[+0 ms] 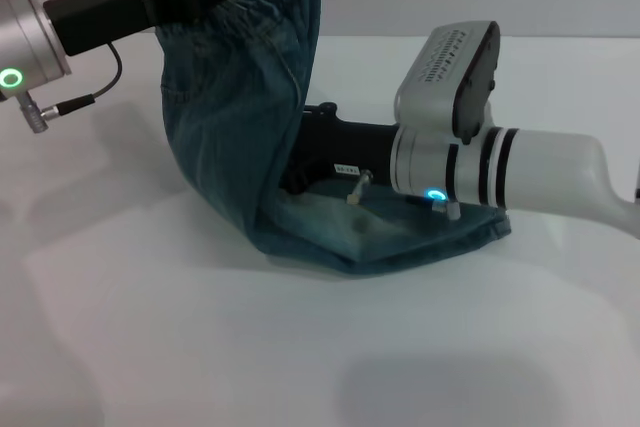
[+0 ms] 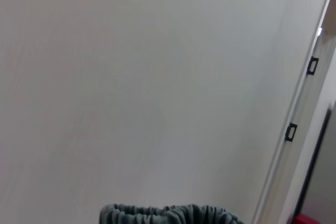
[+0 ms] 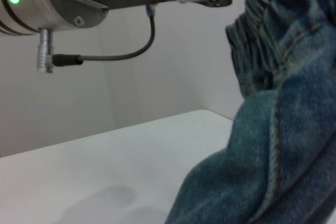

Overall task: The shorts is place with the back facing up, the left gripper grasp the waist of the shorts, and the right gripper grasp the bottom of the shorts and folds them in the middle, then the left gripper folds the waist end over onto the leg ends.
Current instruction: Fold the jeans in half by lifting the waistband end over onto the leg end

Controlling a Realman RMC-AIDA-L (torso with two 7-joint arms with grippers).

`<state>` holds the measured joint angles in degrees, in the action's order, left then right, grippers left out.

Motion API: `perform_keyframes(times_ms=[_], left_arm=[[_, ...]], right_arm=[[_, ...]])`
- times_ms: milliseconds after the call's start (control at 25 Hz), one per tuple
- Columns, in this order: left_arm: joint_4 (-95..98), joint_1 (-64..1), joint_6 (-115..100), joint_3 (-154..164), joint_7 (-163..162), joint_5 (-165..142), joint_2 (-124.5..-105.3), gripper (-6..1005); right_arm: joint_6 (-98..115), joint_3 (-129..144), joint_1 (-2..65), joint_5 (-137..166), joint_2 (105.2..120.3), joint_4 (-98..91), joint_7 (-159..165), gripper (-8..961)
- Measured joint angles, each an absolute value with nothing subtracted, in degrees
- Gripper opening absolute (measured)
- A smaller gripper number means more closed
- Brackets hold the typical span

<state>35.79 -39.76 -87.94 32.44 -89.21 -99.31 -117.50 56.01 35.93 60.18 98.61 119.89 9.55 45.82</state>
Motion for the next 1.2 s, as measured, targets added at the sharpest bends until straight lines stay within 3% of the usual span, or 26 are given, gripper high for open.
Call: perform_keyframes(times_ms=[200,640,1200], left_arm=[[35.78,-39.2,-89.05,33.38,-89.21,-99.52,-117.51,105],[35.77,-39.02,-89.4,39.1,-89.06,-99.43,-117.7,103],[34.57,-41.53,-86.85,52.37,-88.41,-96.61,-118.65,99]], right_arm=[[55.04,35.58,57.38,98.37,119.88,6.7,45.83,593],[52.15,19.89,43.54,98.13,119.21,-6.58,45.82,593],[50.1,11.4,40.67,96.47,118.84,-10.47,43.61,593]])
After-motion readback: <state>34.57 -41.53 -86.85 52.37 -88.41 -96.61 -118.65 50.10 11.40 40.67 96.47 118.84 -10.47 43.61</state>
